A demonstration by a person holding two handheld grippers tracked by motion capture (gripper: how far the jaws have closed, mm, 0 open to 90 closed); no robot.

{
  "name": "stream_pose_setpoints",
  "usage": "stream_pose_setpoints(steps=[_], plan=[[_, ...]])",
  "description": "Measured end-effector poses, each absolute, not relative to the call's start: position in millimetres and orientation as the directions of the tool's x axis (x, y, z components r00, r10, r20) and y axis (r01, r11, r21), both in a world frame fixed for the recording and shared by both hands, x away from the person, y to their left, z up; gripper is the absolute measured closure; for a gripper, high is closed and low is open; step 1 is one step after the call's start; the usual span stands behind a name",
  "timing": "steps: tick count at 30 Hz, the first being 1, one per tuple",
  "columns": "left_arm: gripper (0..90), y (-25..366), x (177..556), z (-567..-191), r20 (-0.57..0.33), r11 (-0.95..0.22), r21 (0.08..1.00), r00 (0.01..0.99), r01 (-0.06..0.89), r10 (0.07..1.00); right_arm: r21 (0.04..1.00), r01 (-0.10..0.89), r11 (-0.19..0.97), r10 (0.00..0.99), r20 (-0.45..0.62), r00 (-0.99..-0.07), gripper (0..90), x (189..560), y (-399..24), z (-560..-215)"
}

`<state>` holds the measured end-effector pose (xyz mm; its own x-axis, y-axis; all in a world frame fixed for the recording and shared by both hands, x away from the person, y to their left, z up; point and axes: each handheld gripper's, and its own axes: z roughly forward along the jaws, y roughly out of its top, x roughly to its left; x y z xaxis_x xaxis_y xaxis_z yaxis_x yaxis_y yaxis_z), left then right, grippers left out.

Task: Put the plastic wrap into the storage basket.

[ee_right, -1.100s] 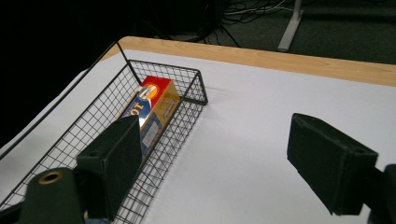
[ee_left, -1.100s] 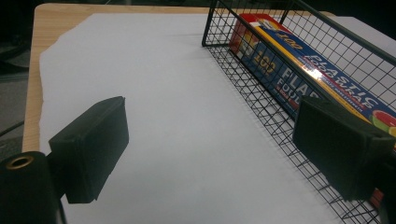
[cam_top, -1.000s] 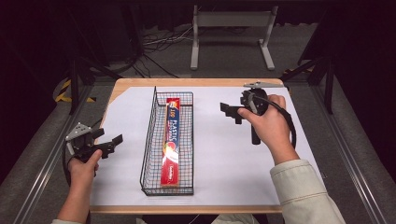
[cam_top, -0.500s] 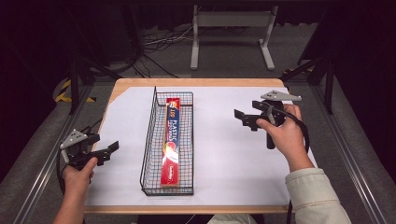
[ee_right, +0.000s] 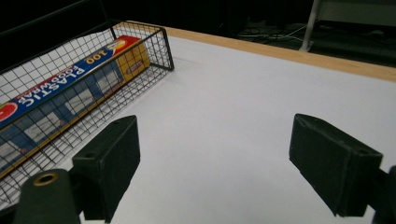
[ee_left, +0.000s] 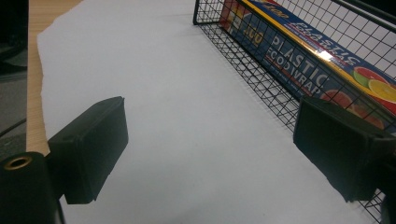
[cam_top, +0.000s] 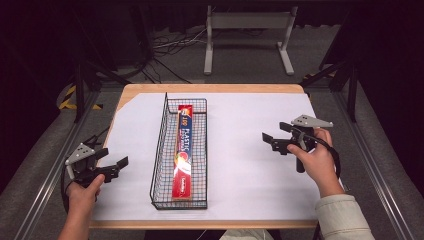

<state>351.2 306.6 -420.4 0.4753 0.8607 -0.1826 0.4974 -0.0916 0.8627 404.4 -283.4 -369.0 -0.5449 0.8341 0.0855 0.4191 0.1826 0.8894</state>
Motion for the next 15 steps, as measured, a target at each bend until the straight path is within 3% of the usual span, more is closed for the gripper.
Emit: stream_pose_setpoints(steps=[15], plan=[[10.8, 302, 354, -429, -0.169, -0.121, 0.862, 0.504, 0.492, 0.847, 0.855, 0.48, 0.194, 0.853, 0.095, -0.513, 16.7, 392, -298, -435]])
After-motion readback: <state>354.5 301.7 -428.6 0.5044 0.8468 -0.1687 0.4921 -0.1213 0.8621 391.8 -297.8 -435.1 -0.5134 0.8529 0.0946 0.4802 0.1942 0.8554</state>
